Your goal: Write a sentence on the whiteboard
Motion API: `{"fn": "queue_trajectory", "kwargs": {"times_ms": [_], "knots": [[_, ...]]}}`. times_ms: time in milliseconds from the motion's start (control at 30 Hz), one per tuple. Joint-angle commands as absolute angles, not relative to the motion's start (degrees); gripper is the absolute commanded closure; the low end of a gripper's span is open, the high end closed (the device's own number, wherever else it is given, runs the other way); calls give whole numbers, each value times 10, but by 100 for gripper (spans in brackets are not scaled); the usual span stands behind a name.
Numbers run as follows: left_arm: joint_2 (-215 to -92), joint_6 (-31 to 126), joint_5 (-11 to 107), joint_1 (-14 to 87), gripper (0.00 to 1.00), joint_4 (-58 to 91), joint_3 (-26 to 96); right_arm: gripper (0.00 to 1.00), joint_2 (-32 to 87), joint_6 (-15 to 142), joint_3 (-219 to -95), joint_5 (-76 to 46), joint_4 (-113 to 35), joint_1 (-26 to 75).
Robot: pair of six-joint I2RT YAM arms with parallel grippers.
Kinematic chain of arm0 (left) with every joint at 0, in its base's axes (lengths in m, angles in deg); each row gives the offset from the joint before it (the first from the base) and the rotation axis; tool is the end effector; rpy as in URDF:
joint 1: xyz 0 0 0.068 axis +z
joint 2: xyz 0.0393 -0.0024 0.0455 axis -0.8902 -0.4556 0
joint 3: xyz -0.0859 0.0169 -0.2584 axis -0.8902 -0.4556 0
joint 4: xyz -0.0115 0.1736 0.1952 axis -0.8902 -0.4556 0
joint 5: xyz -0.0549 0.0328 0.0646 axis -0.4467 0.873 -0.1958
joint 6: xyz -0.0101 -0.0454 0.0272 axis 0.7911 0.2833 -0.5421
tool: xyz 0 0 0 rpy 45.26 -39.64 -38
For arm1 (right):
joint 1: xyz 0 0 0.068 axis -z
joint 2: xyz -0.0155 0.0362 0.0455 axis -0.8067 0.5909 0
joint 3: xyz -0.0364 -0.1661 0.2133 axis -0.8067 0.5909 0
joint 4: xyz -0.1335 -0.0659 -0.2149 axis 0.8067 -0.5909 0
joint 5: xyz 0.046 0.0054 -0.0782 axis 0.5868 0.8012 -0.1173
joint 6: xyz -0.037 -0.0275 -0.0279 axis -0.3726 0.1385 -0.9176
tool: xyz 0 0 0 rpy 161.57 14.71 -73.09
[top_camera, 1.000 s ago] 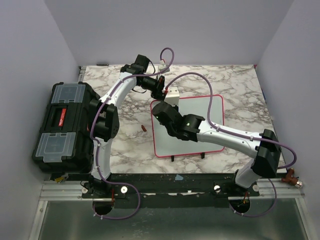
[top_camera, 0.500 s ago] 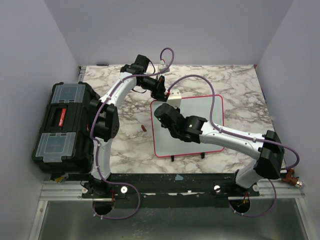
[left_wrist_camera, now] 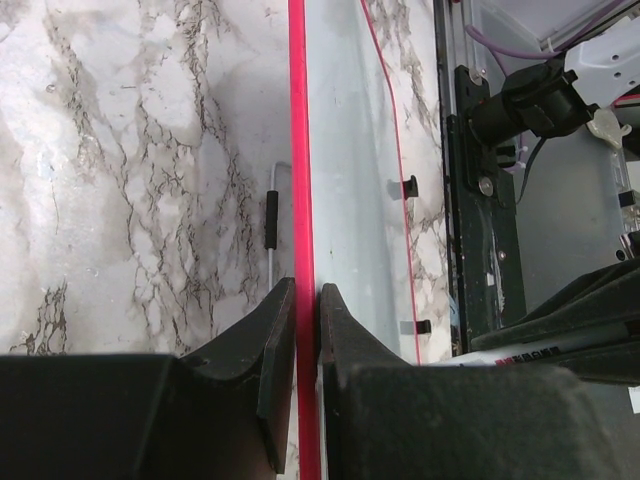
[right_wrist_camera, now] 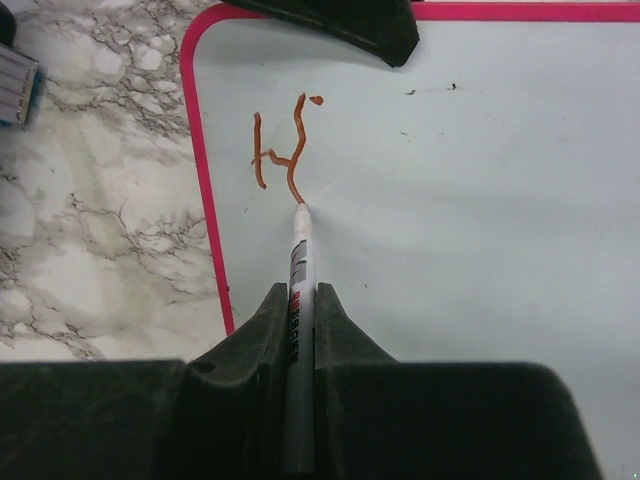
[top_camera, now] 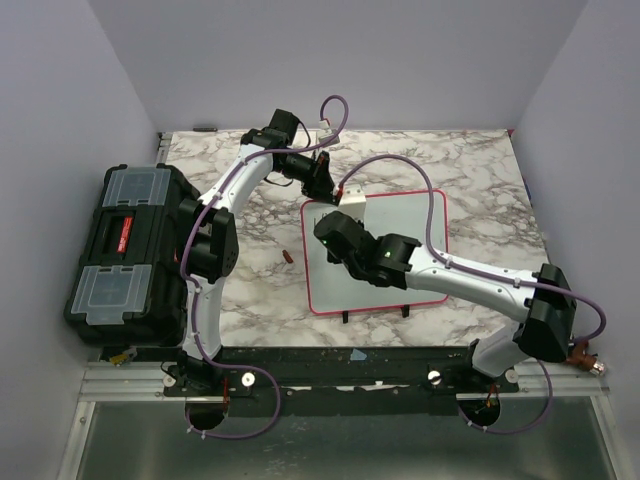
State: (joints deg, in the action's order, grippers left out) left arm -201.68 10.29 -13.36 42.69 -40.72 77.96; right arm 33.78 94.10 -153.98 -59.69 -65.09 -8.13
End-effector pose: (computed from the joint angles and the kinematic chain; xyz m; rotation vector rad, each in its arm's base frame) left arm 0.4163 -0.1888 0.2812 1.1996 1.8925 -1.5154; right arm 0.1782 0.2880 0.3033 -0.1396 2.1350 0.2614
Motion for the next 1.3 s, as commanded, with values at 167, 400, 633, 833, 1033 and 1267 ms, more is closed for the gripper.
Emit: {"fn": "queue_trajectory", "kwargs": {"times_ms": [167, 400, 633, 833, 1033, 1267], "knots": [[-1987, 81, -167, 425, 100, -409, 777, 99, 246, 900, -1471, -534, -573, -79], [-1985, 80, -166, 425, 100, -409, 774, 99, 186, 895, -1383, -516, -436, -72], [-1985, 85, -161, 425, 100, -403, 773, 99, 178, 902, -1372, -562, -411, -70], [-1983, 86, -157, 426, 100, -402, 772, 99, 230, 878, -1410, -563, -437, -69], [-1982, 88, -155, 426, 100, -399, 769, 99, 241, 883, -1412, -600, -451, -69], [-1981, 90, -155, 426, 100, -396, 769, 99, 230, 864, -1405, -613, -449, -69]]}}
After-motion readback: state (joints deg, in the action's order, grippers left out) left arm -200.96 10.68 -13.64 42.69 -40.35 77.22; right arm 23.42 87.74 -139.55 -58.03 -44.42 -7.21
